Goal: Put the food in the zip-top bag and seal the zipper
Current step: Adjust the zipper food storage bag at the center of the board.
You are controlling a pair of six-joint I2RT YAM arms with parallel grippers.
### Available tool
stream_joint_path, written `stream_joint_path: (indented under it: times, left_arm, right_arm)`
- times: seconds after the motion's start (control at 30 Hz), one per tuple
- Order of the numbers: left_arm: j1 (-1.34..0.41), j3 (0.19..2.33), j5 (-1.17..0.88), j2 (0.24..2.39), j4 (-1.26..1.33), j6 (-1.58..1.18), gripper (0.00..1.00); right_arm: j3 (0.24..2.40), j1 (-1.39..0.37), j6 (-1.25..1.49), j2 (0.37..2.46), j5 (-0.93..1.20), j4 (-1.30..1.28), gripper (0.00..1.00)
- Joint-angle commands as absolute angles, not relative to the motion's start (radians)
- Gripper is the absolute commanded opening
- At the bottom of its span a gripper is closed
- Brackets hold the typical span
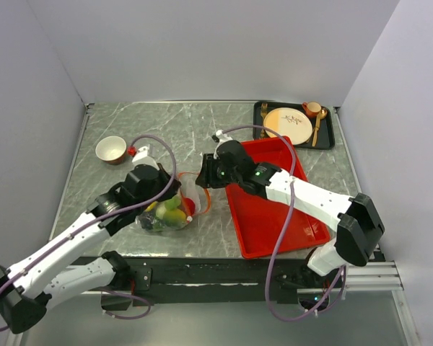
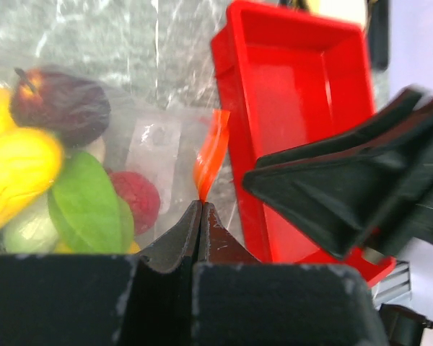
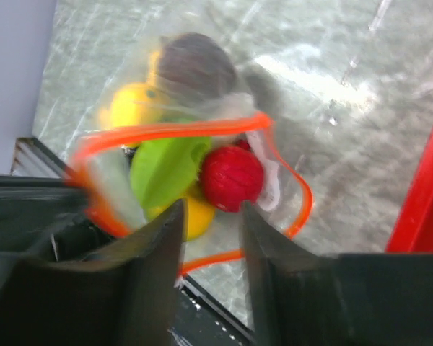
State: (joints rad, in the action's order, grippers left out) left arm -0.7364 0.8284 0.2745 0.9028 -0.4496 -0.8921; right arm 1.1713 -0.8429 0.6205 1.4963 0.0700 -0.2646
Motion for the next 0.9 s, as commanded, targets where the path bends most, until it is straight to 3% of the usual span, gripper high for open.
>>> stream_joint_path:
  times: [0.0, 0.43, 0.63, 0.73, 0.87]
  left_arm:
    - [-0.739, 0.850, 0.350, 0.819, -0.463, -0.899, 0.01]
    - [-0.739, 0.859, 0.483, 0.718, -0.588, -0.956, 0.01]
    - [-0.739, 0.861, 0.479, 0.722, -0.587, -0.959, 0.01]
    - [-0.738, 0.859, 0.479, 0.718, -0.587, -0.962, 0.01]
    - [-0.739, 0.856, 0.485, 0.709, -0.591, -0.959, 0.01]
  right_arm:
    - [1.134, -0.834, 0.650, 1.512, 0.027, -0.298, 0.54]
    - [1.111, -0.834, 0.732, 1.617, 0.135, -0.258, 0.58]
    - [1.104, -0.834, 0.756, 1.654, 0.183, -0.201, 0.53]
    - [1.121, -0.833, 0.755, 1.686, 0.198, -0.204, 0.46]
    - [1.088, -0.833, 0.756, 1.660, 0.209, -0.158, 0.16]
